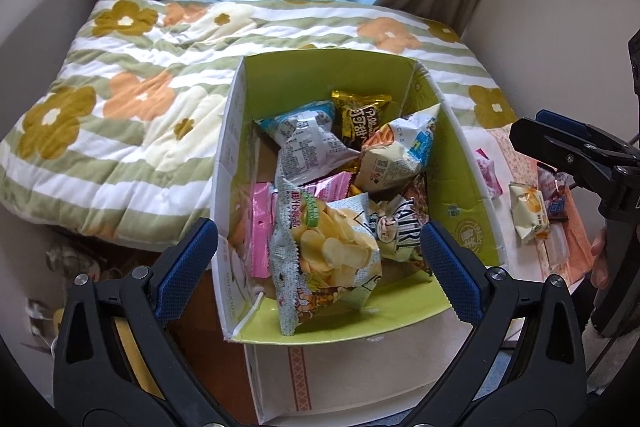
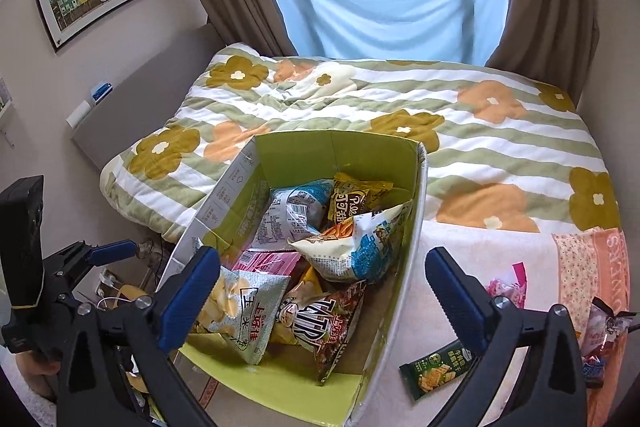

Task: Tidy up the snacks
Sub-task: 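Move both tools back to the snacks on the pink cloth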

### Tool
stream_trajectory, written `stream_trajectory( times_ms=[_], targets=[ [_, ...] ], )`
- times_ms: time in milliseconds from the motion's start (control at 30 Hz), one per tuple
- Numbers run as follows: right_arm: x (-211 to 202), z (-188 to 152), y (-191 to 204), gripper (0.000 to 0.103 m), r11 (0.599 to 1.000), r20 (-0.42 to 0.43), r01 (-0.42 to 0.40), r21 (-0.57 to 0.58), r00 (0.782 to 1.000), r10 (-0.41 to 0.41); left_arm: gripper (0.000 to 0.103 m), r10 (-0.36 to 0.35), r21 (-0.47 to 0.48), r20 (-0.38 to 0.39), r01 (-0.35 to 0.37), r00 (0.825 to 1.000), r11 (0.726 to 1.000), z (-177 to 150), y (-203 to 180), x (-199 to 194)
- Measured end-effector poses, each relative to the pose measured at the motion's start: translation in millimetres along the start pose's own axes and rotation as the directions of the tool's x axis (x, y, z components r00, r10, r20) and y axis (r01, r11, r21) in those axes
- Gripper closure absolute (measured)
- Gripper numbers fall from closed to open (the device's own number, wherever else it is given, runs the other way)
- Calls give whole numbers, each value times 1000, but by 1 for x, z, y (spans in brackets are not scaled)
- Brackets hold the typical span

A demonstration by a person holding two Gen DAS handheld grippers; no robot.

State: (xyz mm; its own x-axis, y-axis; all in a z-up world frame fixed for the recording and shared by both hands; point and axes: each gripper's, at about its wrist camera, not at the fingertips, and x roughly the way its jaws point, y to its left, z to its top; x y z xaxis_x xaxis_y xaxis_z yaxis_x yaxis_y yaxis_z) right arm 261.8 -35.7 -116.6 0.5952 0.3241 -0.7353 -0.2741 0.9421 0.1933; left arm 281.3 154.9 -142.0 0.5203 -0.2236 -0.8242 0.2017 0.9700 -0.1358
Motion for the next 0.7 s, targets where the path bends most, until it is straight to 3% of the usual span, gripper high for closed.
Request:
stream_trajectory(
  times_ms=[367,533,700],
  targets=[
    [-68,-25,-48,1,994,68,59,88,996,-65,2,-48,63,43,45,998,997,-6,-65,-25],
    [-100,-39,-86,1,989,92,119,91,988,-128,2,-48,74,37,45,998,996,-17,-118,-27],
    [-121,-59,-134,1,982,53,162,98,984,-168,2,-62,63,-14,63,998,996,-35,-185,-14]
  ],
)
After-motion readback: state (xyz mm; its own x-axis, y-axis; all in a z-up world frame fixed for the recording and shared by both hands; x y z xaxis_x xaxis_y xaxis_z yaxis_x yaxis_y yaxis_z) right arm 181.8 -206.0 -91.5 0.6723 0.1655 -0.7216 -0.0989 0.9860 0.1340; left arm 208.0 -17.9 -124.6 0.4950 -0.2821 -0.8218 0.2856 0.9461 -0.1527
